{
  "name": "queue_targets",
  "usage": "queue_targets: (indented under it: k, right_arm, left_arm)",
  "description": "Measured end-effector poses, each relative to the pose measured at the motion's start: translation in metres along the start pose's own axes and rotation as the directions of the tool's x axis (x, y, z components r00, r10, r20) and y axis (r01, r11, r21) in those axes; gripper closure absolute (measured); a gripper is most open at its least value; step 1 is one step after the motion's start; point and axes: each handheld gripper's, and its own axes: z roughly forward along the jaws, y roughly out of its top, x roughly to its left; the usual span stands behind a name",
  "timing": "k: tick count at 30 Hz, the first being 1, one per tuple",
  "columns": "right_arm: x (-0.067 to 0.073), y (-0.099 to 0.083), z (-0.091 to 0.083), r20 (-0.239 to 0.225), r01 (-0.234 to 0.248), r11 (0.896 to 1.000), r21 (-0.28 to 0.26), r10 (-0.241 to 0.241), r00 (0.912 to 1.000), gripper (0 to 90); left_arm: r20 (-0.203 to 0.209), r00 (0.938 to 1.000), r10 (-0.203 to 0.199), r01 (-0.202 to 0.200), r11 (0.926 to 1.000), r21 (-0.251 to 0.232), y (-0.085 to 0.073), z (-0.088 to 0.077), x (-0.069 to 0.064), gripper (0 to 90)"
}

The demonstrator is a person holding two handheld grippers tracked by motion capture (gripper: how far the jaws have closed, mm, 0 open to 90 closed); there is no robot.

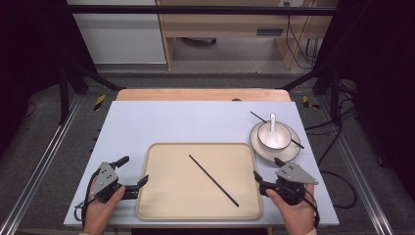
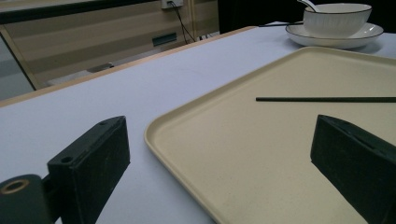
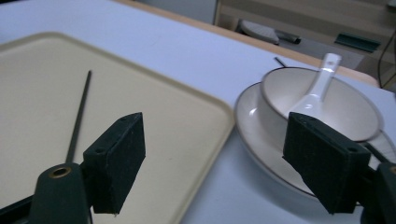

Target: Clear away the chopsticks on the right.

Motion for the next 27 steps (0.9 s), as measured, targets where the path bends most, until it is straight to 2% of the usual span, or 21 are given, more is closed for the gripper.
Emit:
queue_targets:
  k: [3,6,7,8,9,10,12,13,14,15,16,17,18,19,20,21,22,23,24,26,27]
  right_arm:
    - [-0.022,0.002,-0.012,0.029,-0.033,0.999,-0.032,0.034,0.999,26.2]
    - [-0.047,0.004,-0.02,0.06,-0.05,0.998,-0.025,0.052,0.9969,30.6]
    - [-0.047,0.004,-0.02,0.06,-0.05,0.998,-0.025,0.052,0.9969,30.6]
    - [-0.065,0.005,-0.025,0.086,-0.059,0.998,-0.017,0.061,0.9944,31.9]
    - [-0.065,0.005,-0.025,0.086,-0.059,0.998,-0.017,0.061,0.9944,31.9]
    - [-0.085,0.006,-0.027,0.093,-0.064,0.998,-0.029,0.066,0.9934,29.6]
    - [-0.106,0.007,-0.026,0.124,-0.054,0.999,0.002,0.053,0.9909,31.6]
    - [-0.116,0.007,-0.024,0.142,-0.068,0.998,0.009,0.066,0.9876,32.5]
    - [-0.116,0.007,-0.024,0.142,-0.068,0.998,0.009,0.066,0.9876,32.5]
    - [-0.124,0.007,-0.022,0.16,-0.073,0.997,0.012,0.07,0.9846,34.0]
    - [-0.145,0.004,-0.013,0.196,-0.105,0.994,0.021,0.099,0.9756,37.9]
    - [-0.154,0.001,-0.006,0.199,-0.127,0.991,0.03,0.119,0.9727,40.6]
    - [-0.163,-0.003,0.002,0.187,-0.146,0.988,0.058,0.133,0.9733,46.4]
    - [-0.163,-0.003,0.002,0.187,-0.146,0.988,0.058,0.133,0.9733,46.4]
    - [-0.171,-0.007,0.009,0.165,-0.146,0.986,0.083,0.131,0.9775,50.0]
    - [-0.182,-0.015,0.021,0.14,-0.184,0.978,0.099,0.169,0.9757,55.7]
    - [-0.187,-0.019,0.028,0.112,-0.195,0.975,0.101,0.184,0.9765,57.6]
    - [-0.187,-0.019,0.028,0.112,-0.195,0.975,0.101,0.184,0.9765,57.6]
    - [-0.189,-0.022,0.04,0.072,-0.183,0.977,0.111,0.175,0.9819,62.1]
    - [-0.189,-0.023,0.044,0.064,-0.17,0.979,0.112,0.163,0.9845,63.4]
    - [-0.19,-0.024,0.054,0.037,-0.166,0.98,0.11,0.163,0.9859,65.4]
  left_arm:
    - [0.001,1.0,-0.003,0.003,1.0,0.004,-0.001,0.001,0.0,3.8]
    - [0.003,1.0,0.002,-0.002,1.0,0.009,-0.001,0.001,-0.001,3.8]
    - [0.003,1.0,0.002,-0.002,1.0,0.009,-0.001,0.001,-0.001,3.8]
    - [0.004,1.0,0.007,-0.007,0.9999,0.008,-0.001,0.001,-0.001,3.8]
    - [0.006,0.9999,0.01,-0.01,0.9999,0.006,0.0,0.001,-0.001,3.8]
    - [0.006,1.0,0.007,-0.007,1.0,0.003,0.0,0.001,-0.002,3.8]
    - [0.005,0.9999,0.008,-0.009,0.9999,0.006,0.0,0.001,-0.002,3.9]
    - [0.005,0.9999,0.009,-0.009,0.9999,0.006,0.0,0.001,-0.002,3.9]
    - [0.005,0.9999,0.009,-0.009,0.9999,0.006,0.0,0.001,-0.002,4.0]
    - [0.004,0.9999,0.009,-0.009,0.9999,0.006,0.0,0.001,-0.002,4.0]
    - [-0.001,1.0,0.007,-0.007,0.9999,0.008,-0.001,0.001,-0.002,4.0]
    - [-0.004,1.0,0.005,-0.005,0.9999,0.009,-0.001,0.001,-0.002,4.1]
    - [-0.006,1.0,0.006,-0.006,0.9999,0.01,-0.001,0.001,-0.002,4.1]
    - [-0.006,1.0,0.006,-0.006,0.9999,0.01,-0.001,0.001,-0.002,4.2]
    - [-0.006,0.9999,0.01,-0.01,0.9999,0.011,-0.001,0.001,-0.002,4.2]
    - [-0.006,0.9999,0.011,-0.01,0.9999,0.013,-0.001,0.001,-0.002,4.2]
    - [-0.006,0.9999,0.011,-0.01,0.9999,0.013,-0.001,0.001,-0.002,4.2]
    - [-0.007,0.9999,0.008,-0.008,0.9999,0.013,-0.001,0.001,-0.002,4.2]
    - [-0.007,0.9999,0.008,-0.008,0.9998,0.018,-0.002,0.002,-0.002,4.2]
    - [-0.008,0.9999,0.008,-0.007,0.9997,0.023,-0.003,0.004,-0.002,4.3]
    - [-0.006,1.0,0.008,-0.008,0.9996,0.027,-0.003,0.004,-0.002,4.3]
